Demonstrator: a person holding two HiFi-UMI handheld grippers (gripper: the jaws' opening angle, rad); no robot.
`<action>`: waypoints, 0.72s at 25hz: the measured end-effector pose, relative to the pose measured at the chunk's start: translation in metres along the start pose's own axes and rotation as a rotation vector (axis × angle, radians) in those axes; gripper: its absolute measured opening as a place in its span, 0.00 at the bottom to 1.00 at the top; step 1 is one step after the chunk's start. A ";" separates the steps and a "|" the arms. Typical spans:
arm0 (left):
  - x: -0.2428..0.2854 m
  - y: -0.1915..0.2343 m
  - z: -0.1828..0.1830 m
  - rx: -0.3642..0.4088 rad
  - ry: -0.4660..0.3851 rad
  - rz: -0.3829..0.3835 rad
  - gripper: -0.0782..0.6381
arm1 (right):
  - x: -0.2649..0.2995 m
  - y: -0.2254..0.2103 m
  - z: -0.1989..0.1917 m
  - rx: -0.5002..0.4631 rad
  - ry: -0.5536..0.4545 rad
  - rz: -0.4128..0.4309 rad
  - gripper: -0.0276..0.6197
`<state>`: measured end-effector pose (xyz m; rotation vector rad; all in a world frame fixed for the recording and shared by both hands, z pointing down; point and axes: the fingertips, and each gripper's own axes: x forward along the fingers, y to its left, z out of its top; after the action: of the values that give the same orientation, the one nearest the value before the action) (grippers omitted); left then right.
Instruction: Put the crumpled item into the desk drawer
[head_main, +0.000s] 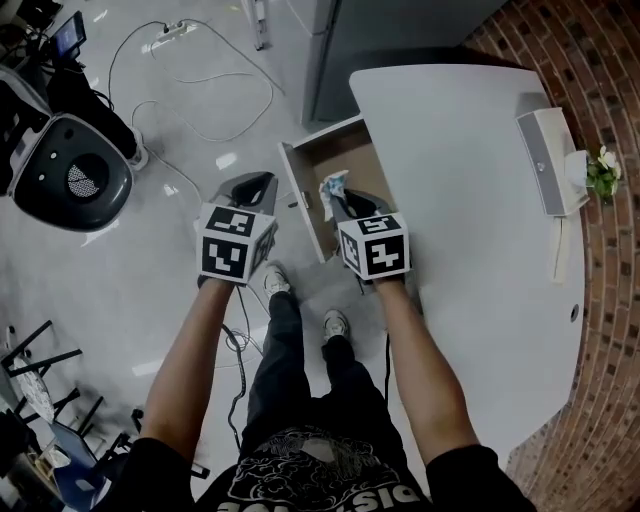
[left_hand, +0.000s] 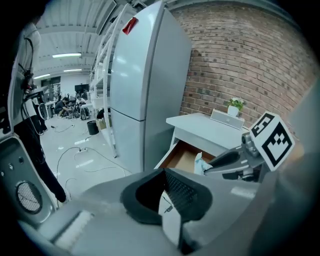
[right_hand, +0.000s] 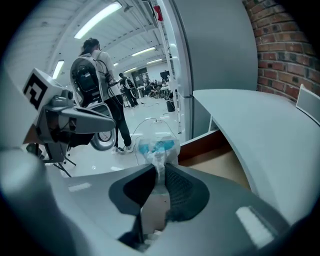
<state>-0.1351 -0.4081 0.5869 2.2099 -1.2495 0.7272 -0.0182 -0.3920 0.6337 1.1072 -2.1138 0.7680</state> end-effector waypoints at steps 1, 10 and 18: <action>0.005 0.000 -0.003 0.003 0.004 -0.011 0.11 | 0.006 -0.003 -0.002 0.003 0.004 -0.006 0.14; 0.047 0.009 -0.029 0.017 0.037 -0.066 0.11 | 0.051 -0.021 -0.028 0.023 0.049 -0.041 0.14; 0.074 0.015 -0.046 0.012 0.038 -0.099 0.11 | 0.086 -0.043 -0.051 0.045 0.088 -0.089 0.14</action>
<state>-0.1255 -0.4305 0.6720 2.2396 -1.1116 0.7360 -0.0068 -0.4174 0.7389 1.1625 -1.9696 0.8108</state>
